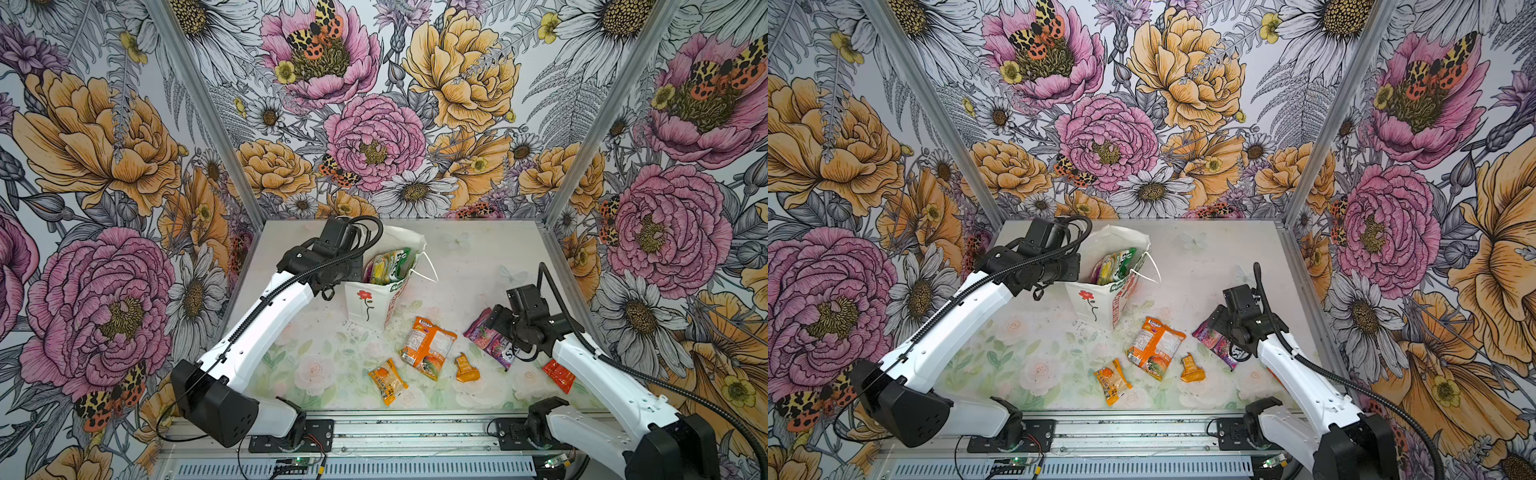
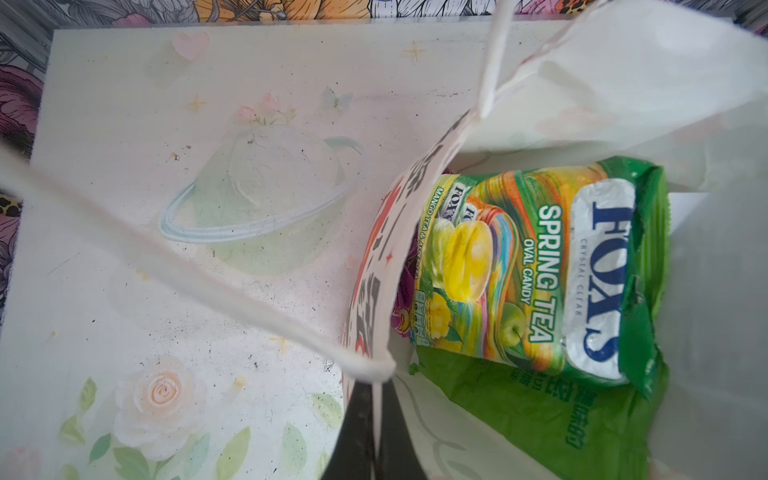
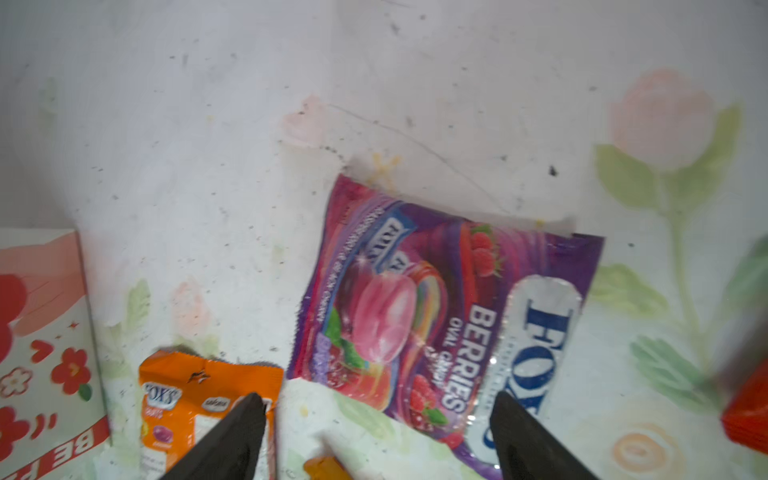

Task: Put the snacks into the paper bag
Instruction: 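Drag the purple Berries bag away from the pile and pinch its edge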

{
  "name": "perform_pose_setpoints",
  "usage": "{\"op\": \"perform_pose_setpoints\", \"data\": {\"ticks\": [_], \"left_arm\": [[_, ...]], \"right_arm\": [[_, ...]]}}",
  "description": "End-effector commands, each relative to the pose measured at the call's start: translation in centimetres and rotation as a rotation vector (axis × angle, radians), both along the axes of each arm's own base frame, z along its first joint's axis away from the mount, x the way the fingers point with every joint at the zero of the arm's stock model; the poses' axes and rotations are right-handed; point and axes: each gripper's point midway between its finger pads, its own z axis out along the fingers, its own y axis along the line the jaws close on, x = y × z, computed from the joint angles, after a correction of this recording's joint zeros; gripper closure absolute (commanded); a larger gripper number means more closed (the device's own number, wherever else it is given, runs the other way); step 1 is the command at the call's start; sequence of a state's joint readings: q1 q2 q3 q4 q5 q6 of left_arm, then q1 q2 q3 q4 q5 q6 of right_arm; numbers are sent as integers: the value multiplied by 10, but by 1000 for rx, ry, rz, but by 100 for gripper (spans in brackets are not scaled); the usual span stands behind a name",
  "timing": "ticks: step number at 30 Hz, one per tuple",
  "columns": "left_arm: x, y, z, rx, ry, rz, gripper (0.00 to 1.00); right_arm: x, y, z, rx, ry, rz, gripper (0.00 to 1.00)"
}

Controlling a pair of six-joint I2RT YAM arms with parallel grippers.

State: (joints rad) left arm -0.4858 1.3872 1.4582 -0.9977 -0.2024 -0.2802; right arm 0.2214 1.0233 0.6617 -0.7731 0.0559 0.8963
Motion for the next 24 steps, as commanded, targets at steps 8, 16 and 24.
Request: {"op": "perform_pose_setpoints", "data": {"ticks": [8,16,24], "left_arm": [[9,5,26,-24,-108,19,100],[9,7,25,-21,-107,25,100],[10,7,25,-15,-106,23,100]], "right_arm": [[2,-8,-27,48,44,-58,15],[35,38,-28,54,24,79,16],[51,64,-16,67,24,206,16]]}}
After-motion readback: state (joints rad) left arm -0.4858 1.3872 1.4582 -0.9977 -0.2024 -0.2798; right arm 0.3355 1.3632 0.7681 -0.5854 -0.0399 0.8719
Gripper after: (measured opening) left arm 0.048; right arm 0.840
